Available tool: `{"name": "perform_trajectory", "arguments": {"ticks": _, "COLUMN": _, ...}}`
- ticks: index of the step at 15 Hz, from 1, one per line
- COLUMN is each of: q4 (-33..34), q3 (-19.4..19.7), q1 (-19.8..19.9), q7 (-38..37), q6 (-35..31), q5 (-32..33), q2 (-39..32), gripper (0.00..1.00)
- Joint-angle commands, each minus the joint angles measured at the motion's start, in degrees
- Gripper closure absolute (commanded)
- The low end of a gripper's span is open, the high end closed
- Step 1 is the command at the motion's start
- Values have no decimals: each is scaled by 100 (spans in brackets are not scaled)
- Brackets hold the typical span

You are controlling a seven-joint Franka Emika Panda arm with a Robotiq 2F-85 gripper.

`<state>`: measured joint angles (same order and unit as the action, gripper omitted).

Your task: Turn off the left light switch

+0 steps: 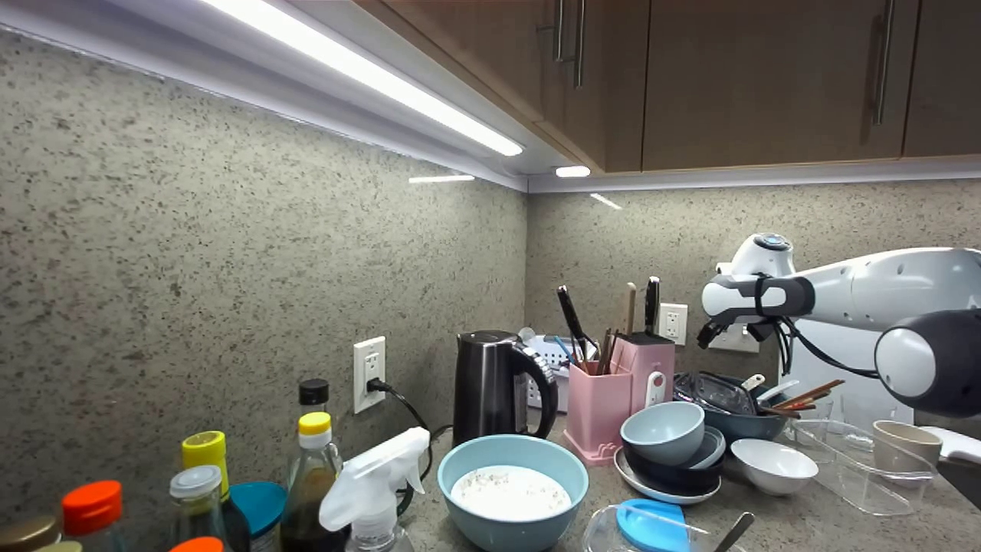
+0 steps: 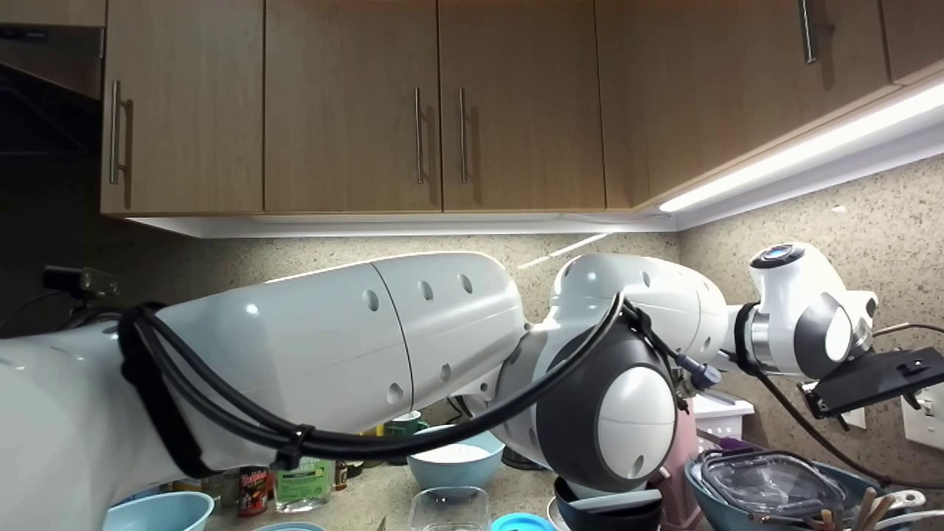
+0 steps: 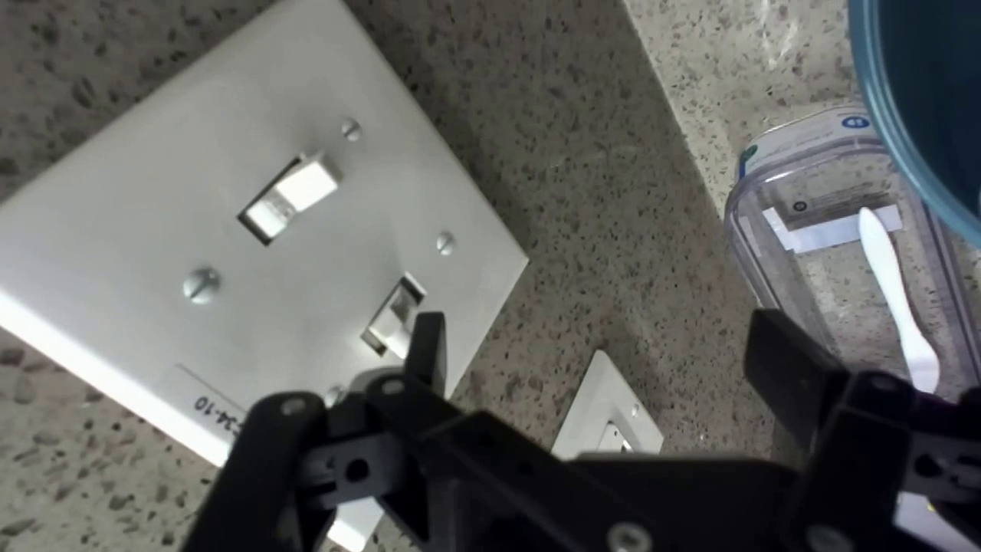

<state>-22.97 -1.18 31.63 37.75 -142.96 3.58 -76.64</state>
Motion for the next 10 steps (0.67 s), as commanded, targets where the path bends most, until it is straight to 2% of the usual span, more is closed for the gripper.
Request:
{"name": "perform_trajectory", "arguments": {"ticks": 1, "q4": -140, "q3": 57, "q1": 5, "q7": -116, "q6": 28, "q5": 21, "q2": 140, "gripper": 0}}
{"name": "perform_trajectory", "arguments": {"ticks": 10, "q4": -120, "q3": 79, "q1": -41, "q7": -39, "q6": 18, "q5": 35, "q2": 232, "gripper": 0}}
